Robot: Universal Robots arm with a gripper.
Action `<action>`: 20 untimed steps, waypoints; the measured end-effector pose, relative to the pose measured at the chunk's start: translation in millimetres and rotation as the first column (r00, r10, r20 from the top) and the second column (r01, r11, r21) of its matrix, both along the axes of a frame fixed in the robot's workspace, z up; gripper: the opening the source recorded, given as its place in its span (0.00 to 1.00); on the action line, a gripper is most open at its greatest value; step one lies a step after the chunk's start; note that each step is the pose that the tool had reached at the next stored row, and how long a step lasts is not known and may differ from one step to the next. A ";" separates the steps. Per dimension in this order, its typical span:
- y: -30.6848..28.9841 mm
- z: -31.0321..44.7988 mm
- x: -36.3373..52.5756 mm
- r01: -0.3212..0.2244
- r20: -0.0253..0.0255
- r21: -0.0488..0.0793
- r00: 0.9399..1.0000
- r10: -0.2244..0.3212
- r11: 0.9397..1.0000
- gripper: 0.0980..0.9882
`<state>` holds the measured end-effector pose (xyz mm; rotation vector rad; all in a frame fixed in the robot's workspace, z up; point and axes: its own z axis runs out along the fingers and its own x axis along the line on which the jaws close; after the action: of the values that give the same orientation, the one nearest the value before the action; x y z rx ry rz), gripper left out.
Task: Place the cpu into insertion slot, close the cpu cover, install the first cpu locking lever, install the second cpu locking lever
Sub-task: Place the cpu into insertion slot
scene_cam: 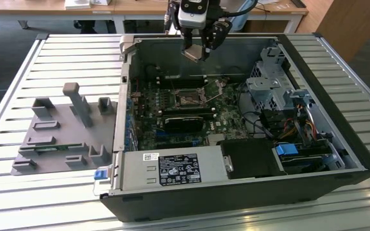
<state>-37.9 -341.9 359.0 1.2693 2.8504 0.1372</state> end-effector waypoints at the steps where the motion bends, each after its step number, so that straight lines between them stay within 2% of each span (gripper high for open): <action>1: 0.0 0.0 0.0 0.005 0.000 0.000 1.000 -0.005 1.000 0.50; 20: 0.0 0.0 0.0 0.094 0.000 0.000 0.996 -0.094 0.996 0.50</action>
<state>-37.9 -341.9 359.0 1.4000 2.7840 0.1355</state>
